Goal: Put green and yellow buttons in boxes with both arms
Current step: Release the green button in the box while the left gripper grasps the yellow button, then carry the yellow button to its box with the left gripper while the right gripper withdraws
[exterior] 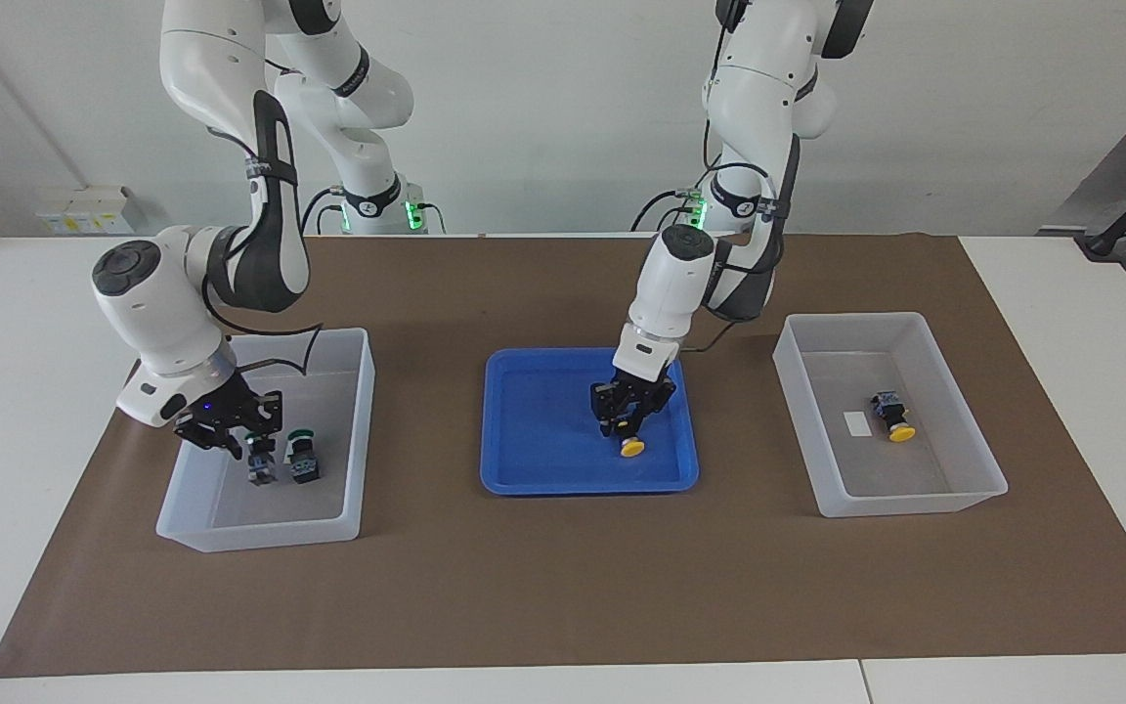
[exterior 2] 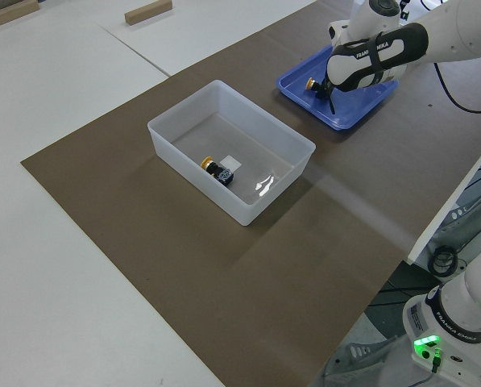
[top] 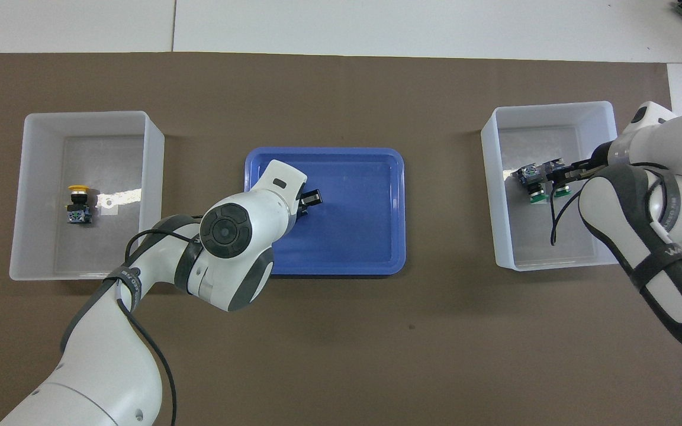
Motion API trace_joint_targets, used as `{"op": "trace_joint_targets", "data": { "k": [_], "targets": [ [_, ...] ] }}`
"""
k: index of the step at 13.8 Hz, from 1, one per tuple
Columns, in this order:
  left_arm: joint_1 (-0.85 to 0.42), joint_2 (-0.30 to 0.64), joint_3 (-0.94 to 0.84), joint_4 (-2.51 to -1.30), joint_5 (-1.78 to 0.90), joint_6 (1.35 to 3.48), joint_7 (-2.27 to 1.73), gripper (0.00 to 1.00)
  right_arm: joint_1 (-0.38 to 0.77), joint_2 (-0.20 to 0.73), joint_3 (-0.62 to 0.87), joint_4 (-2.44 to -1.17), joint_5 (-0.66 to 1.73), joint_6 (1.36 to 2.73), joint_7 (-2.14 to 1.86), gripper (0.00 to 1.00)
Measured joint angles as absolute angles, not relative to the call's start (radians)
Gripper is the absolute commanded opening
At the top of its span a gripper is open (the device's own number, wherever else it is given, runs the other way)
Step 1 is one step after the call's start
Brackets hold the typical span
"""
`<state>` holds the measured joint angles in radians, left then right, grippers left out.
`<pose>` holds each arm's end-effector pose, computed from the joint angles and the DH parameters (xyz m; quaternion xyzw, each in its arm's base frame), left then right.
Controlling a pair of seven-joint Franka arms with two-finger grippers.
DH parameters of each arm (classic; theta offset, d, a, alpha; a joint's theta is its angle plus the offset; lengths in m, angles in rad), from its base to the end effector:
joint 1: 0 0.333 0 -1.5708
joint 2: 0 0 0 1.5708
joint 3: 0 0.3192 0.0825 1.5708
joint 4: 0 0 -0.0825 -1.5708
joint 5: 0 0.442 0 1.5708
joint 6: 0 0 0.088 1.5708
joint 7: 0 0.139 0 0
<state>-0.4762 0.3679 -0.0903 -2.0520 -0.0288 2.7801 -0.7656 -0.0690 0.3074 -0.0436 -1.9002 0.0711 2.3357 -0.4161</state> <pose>0.5722 -0.3621 0.2257 0.9766 0.1158 0.1271 0.1289 0.6808 -0.0733 0.2894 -0.9893 -0.1296 -0.0674 0.0032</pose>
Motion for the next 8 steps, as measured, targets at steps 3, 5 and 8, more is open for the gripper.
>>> {"op": "trace_joint_targets", "data": {
  "k": [3,5,8],
  "targets": [
    [-0.476,0.368,-0.09,-2.052,-0.029,2.78,-0.766,0.0,-0.068,0.297,-0.04,-1.89,0.072,2.334,-0.365,1.0],
    [-0.476,0.368,-0.088,-2.047,-0.029,2.78,-0.766,0.0,-0.053,0.266,-0.036,-1.871,0.072,2.286,-0.235,1.0],
    [-0.471,0.367,-0.071,-1.995,-0.029,2.73,-0.769,0.0,-0.014,0.199,-0.035,-1.805,0.06,2.123,-0.034,1.0]
  ]
}}
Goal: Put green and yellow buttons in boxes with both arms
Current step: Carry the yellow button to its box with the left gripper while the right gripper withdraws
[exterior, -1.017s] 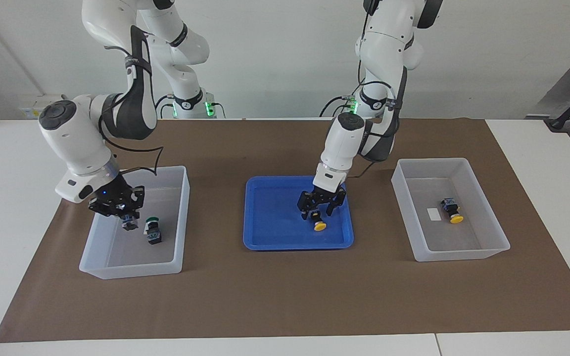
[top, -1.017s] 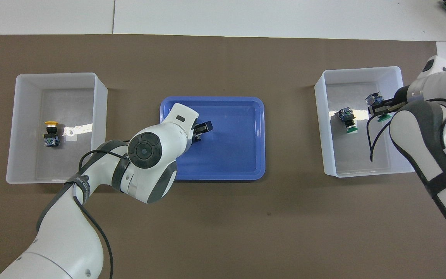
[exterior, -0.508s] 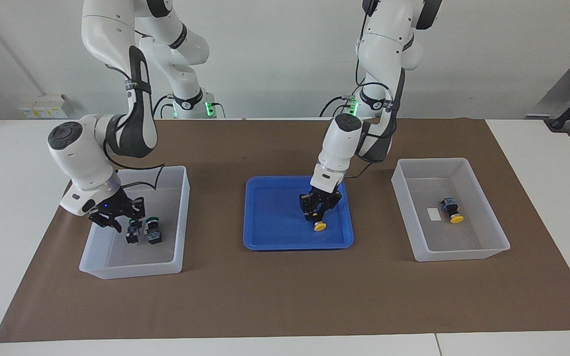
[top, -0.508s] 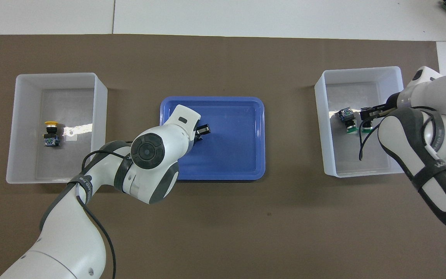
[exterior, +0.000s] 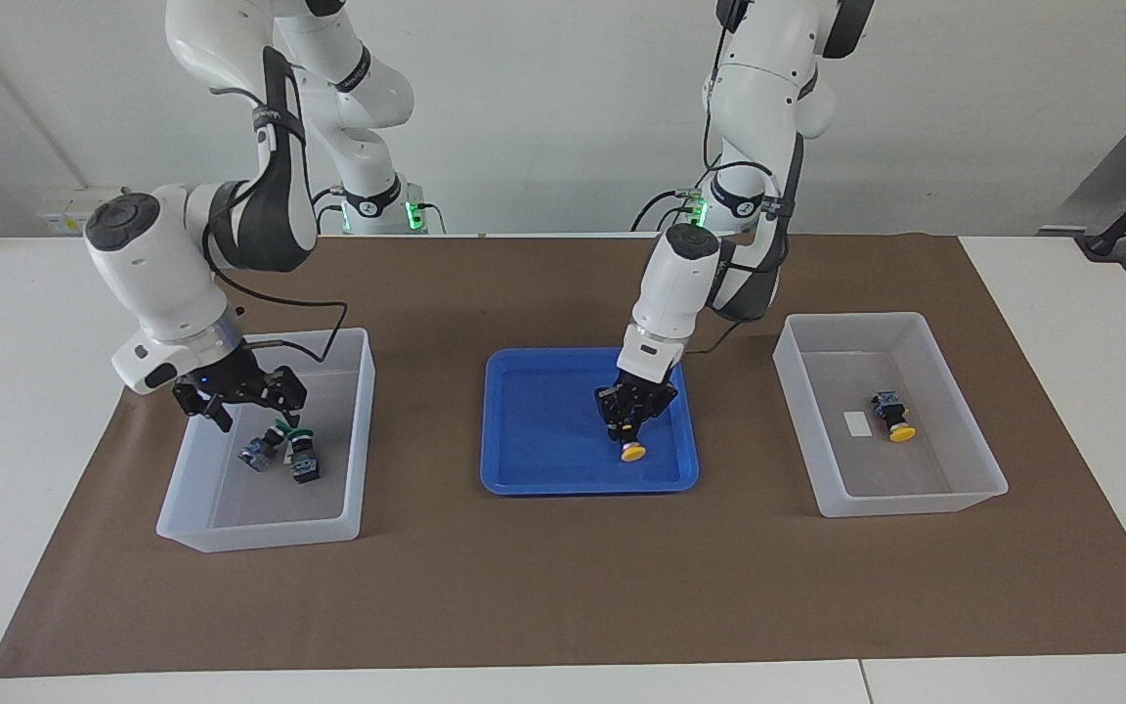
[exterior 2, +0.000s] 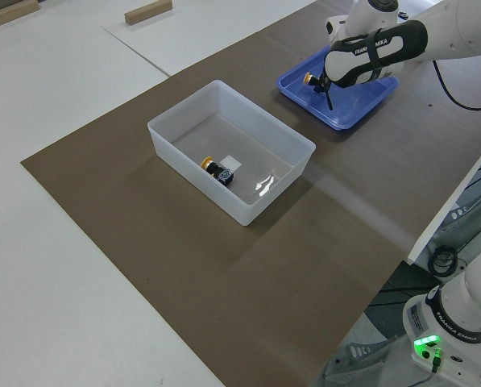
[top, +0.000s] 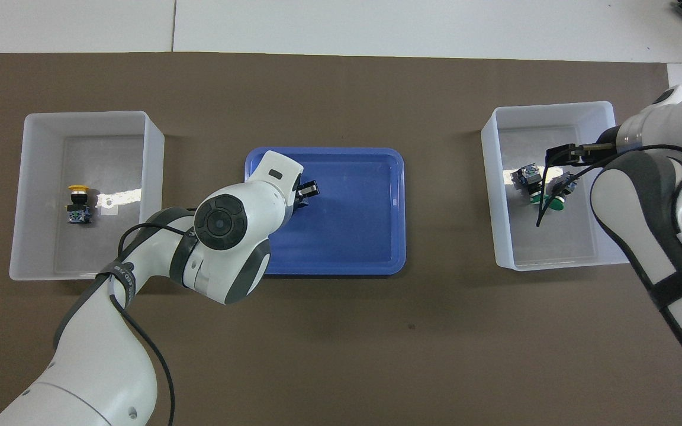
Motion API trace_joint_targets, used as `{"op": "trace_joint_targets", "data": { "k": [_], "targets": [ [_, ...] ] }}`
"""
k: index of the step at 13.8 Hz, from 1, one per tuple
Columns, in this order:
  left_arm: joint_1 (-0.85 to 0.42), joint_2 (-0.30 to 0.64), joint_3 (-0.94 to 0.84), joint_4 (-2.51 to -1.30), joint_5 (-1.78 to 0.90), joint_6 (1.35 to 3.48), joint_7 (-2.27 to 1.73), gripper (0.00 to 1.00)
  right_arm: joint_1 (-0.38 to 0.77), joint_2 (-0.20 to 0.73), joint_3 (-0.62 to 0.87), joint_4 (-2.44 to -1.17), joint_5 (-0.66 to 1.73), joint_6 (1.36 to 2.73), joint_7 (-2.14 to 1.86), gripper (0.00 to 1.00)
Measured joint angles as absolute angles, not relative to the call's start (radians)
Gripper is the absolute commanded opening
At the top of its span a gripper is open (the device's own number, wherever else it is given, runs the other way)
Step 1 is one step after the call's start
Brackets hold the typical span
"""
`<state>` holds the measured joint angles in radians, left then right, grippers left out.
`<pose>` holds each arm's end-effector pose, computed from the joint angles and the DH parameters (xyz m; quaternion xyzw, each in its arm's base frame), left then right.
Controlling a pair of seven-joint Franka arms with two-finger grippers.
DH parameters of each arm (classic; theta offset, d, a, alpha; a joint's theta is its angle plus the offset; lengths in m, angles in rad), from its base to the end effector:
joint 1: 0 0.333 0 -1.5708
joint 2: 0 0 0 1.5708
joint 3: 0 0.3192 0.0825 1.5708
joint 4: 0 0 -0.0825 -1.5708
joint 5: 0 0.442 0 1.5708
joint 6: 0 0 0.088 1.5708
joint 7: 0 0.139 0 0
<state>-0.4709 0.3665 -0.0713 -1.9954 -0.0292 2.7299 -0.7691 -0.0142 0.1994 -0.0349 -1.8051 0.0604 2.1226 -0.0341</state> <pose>0.5946 -0.3560 0.2477 0.9745 0.1279 0.1329 0.1278 0.6831 -0.0283 0.3912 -0.9978 0.0212 -0.0600 0.0207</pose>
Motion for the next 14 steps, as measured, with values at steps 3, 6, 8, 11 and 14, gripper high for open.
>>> {"op": "trace_joint_targets", "data": {
  "k": [3,6,8,11,14],
  "targets": [
    [-0.406,0.34,-0.064,-1.866,-0.029,2.533,-0.769,0.0,-0.013,0.119,-0.037,-1.768,0.052,2.005,0.01,1.0],
    [-0.303,0.287,-0.062,-1.754,-0.029,2.33,-0.738,0.0,-0.025,0.031,-0.043,-1.733,0.052,1.87,0.02,1.0],
    [-0.224,0.26,-0.062,-1.716,-0.029,2.22,-0.632,0.0,-0.029,-0.004,-0.045,-1.679,0.051,1.742,0.067,1.0],
    [-0.105,0.245,-0.061,-1.708,-0.029,2.145,-0.406,0.0,-0.038,-0.019,-0.047,-1.618,0.049,1.622,0.094,1.0],
    [-0.012,0.24,-0.06,-1.748,-0.029,2.135,-0.166,0.0,-0.048,-0.019,-0.047,-1.624,0.046,1.589,0.095,1.0]
  ]
}}
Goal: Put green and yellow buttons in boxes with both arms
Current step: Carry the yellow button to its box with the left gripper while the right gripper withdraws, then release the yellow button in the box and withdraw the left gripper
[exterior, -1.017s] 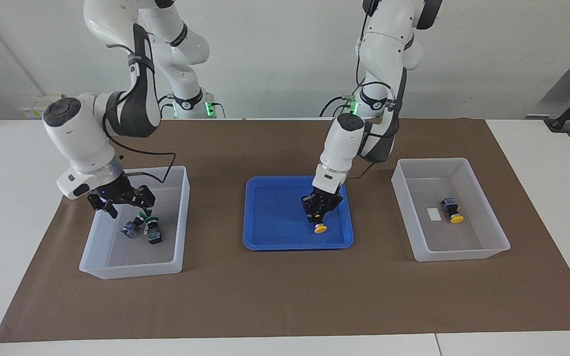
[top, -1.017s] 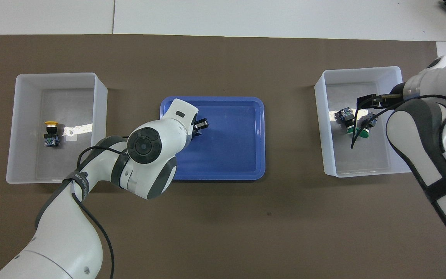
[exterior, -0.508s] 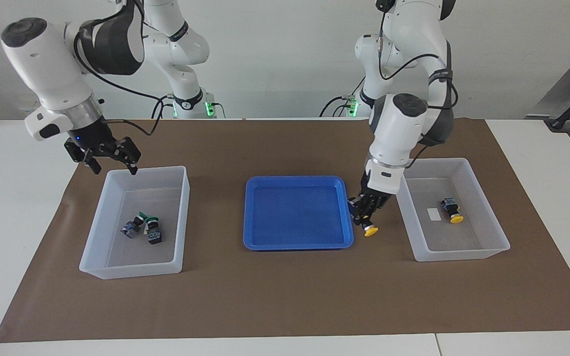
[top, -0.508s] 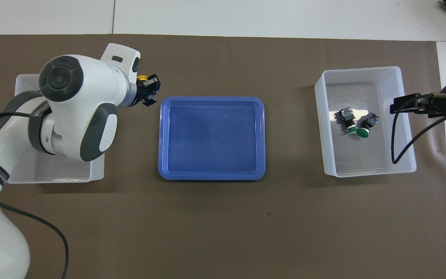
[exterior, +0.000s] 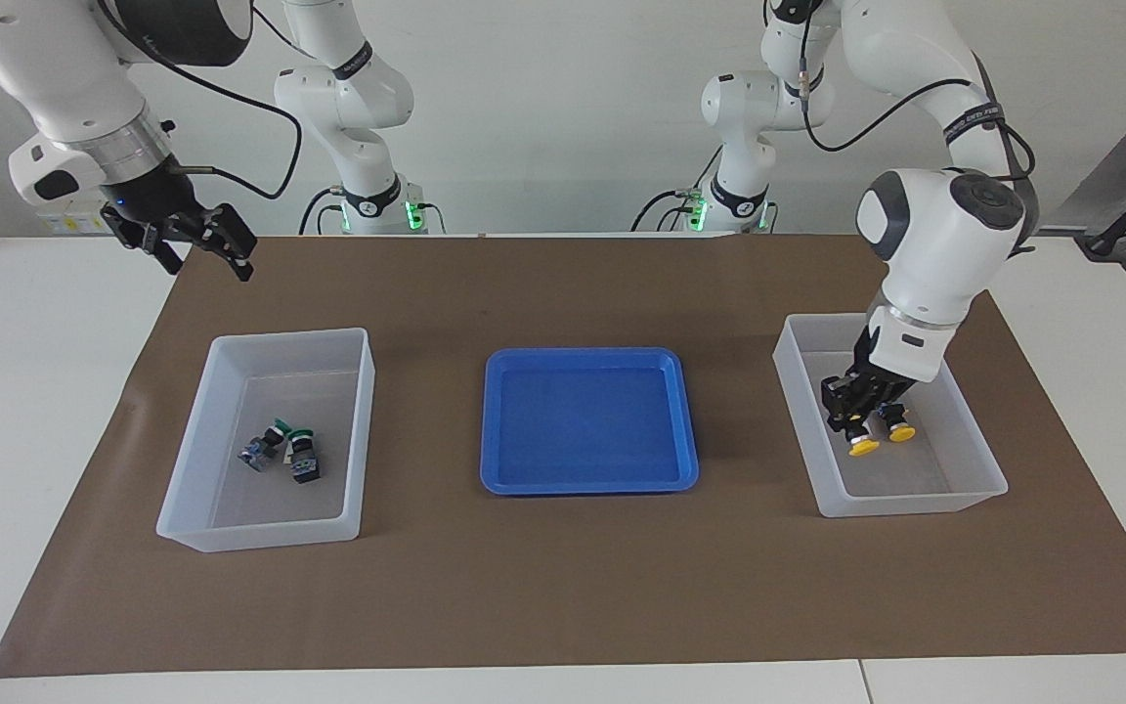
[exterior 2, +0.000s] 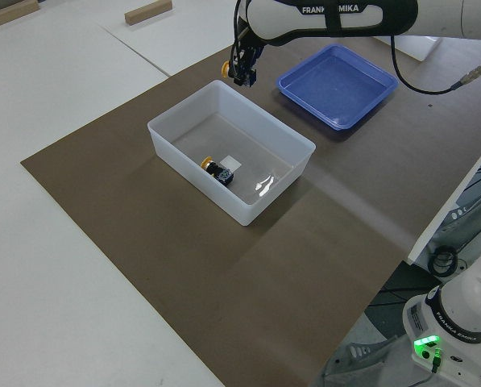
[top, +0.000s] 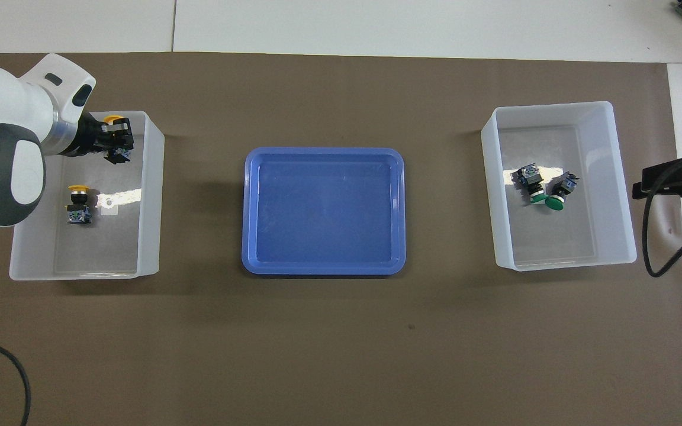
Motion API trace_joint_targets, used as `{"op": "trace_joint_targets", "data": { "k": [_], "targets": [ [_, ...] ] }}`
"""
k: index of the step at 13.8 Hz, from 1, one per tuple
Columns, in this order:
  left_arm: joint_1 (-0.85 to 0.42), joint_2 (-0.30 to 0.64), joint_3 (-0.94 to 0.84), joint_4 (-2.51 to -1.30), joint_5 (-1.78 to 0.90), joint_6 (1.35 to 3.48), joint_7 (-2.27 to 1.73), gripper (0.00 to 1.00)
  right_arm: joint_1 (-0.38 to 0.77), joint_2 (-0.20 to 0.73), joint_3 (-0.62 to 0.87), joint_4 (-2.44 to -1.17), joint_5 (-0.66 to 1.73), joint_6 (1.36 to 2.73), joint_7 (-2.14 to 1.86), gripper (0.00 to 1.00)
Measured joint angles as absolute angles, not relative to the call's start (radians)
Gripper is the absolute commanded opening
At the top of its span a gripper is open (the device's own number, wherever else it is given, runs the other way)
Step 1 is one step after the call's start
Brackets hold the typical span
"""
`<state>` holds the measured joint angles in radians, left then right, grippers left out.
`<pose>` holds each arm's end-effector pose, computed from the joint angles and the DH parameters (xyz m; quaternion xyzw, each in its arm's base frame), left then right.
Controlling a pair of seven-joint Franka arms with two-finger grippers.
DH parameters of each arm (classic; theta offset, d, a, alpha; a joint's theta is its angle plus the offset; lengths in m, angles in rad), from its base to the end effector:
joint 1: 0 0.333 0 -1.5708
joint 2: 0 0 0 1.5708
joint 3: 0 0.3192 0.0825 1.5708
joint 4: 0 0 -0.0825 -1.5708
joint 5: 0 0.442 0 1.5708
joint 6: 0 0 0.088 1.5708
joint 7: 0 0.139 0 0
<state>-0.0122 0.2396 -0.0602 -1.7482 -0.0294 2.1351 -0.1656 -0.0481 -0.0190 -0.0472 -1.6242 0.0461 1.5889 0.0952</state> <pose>0.6990 -0.0507 0.3957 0.9956 0.0547 0.0709 0.0286 0.6046 -0.0516 0.5807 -0.9951 0.0957 0.0082 0.0235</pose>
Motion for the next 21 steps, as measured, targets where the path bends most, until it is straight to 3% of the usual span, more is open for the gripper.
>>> {"op": "trace_joint_targets", "data": {
  "k": [2,3,7,10,14,21],
  "targets": [
    [0.043,0.216,-0.059,-1.829,-0.029,2.161,-0.013,0.02,-0.048,-0.019,-0.047,-1.625,0.046,1.589,0.095,1.0],
    [0.068,0.198,-0.059,-1.886,-0.029,2.201,0.037,0.14,-0.047,-0.019,-0.046,-1.625,0.046,1.589,0.095,1.0],
    [0.096,0.156,-0.064,-2.107,-0.029,2.406,0.081,0.98,-0.041,-0.019,-0.03,-1.624,0.012,1.601,0.095,1.0],
    [0.096,0.156,-0.072,-2.14,-0.029,2.449,0.082,1.0,-0.041,-0.02,-0.027,-1.622,-0.021,1.607,0.095,1.0],
    [0.093,0.155,-0.074,-2.092,-0.03,2.431,0.082,1.0,-0.041,-0.023,-0.023,-1.622,-0.021,1.607,0.095,1.0],
    [0.092,0.135,-0.075,-1.707,-0.03,1.91,0.069,1.0,-0.041,-0.025,-0.023,-1.622,-0.021,1.607,0.095,1.0]
  ]
}}
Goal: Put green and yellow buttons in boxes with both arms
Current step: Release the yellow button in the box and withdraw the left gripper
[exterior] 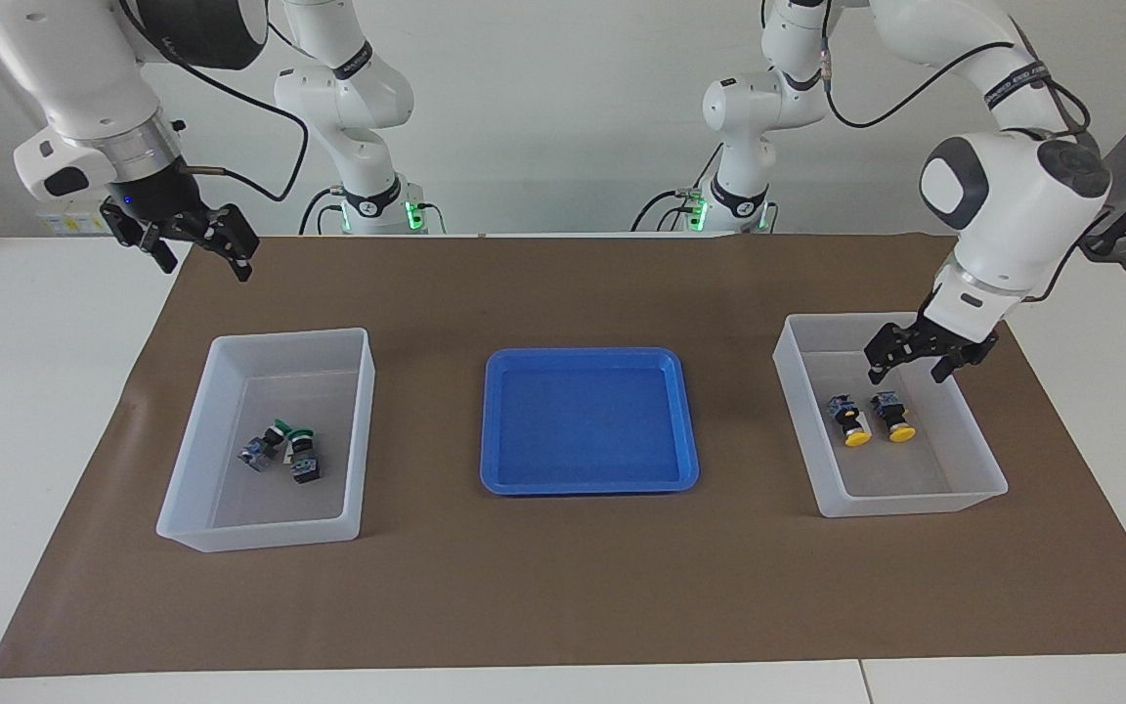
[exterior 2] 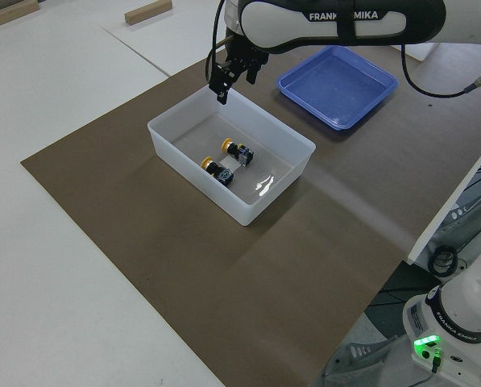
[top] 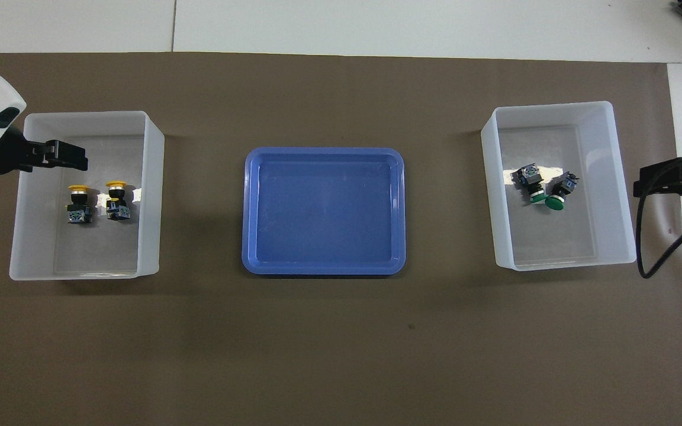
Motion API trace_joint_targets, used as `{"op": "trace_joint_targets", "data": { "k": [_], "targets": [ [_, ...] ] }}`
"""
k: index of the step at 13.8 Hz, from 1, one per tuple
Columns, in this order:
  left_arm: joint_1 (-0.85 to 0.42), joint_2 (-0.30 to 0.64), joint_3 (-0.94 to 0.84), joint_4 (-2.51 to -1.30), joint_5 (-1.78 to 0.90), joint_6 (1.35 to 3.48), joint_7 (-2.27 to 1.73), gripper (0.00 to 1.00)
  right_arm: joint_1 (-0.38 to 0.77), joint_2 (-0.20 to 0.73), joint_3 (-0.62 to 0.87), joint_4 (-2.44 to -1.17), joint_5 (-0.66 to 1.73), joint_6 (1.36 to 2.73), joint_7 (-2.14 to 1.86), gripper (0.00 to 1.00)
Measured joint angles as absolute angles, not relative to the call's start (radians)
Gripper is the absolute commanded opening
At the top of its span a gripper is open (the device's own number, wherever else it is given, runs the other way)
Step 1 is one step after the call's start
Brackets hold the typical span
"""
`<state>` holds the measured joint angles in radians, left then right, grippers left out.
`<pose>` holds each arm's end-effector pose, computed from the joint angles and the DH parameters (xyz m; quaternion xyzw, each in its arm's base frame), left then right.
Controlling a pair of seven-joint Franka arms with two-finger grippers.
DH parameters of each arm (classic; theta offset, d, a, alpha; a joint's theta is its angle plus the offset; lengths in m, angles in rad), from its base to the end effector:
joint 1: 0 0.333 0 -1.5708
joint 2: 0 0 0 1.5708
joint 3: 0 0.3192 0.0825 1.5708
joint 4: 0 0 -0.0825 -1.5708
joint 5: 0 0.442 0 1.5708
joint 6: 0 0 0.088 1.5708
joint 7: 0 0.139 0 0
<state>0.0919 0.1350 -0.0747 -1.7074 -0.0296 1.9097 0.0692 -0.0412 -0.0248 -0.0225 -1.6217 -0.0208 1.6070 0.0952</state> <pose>0.6697 0.0103 0.4666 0.9990 -0.0210 0.0346 0.0176 0.6065 -0.0417 0.5870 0.9968 -0.0790 0.0052 0.0100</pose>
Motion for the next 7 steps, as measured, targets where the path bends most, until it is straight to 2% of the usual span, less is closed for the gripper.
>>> {"op": "trace_joint_targets", "data": {
  "k": [3,7],
  "targets": [
    [0.087,0.105,-0.078,-1.624,-0.03,1.76,0.043,1.0,-0.041,-0.025,-0.022,-1.622,-0.021,1.607,0.095,1.0],
    [0.084,0.042,-0.083,-1.613,-0.03,1.689,0.025,1.0,-0.041,-0.025,-0.022,-1.622,-0.021,1.607,0.095,1.0]
  ]
}}
